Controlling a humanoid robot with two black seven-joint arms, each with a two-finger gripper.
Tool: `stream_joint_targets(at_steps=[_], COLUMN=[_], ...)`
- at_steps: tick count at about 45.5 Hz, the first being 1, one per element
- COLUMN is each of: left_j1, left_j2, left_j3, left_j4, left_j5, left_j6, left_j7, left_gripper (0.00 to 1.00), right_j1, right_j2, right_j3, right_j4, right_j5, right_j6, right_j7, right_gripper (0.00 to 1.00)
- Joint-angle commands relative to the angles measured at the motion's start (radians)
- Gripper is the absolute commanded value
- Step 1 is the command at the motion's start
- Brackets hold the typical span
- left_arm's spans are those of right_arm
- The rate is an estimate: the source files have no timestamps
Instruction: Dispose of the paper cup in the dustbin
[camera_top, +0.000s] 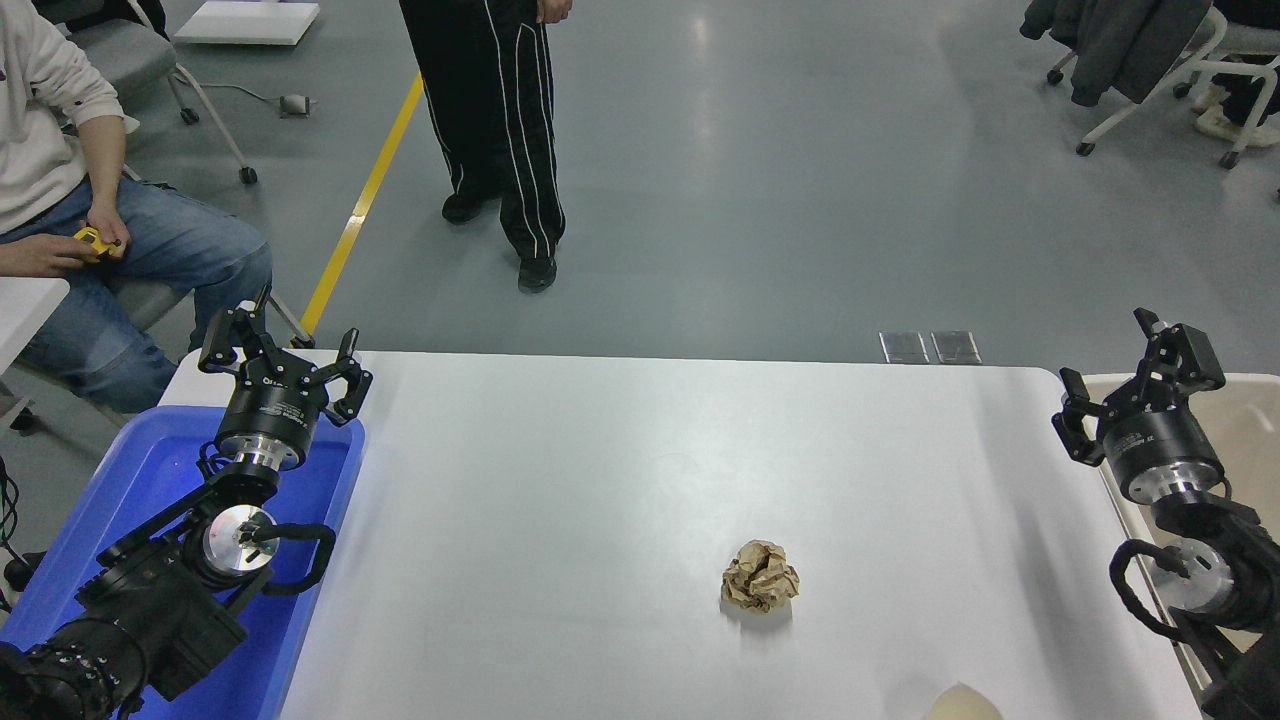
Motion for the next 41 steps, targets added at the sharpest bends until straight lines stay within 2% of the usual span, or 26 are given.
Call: stream_joint_targets(at_steps=[1,41], left_j1=[0.0,0.0], left_j2=[0.0,0.0], left_j3=[0.0,0.0], left_j4=[0.0,0.0], left_j5=[-0.002,0.0], left_j6=[-0.001,-0.001], left_j7=[0.001,0.0], left_gripper=[1.0,1.0], right_j1=[0.001,-0.017], right_j2=[-0.008,-0.003], right_j3=[0.004,0.018], right_j4=[-0.001,-0.005], right_j5=[0.0,0.0], right_j6=[0.0,0.0], right_j7=[0.0,0.0], right_gripper=[0.99,0.99])
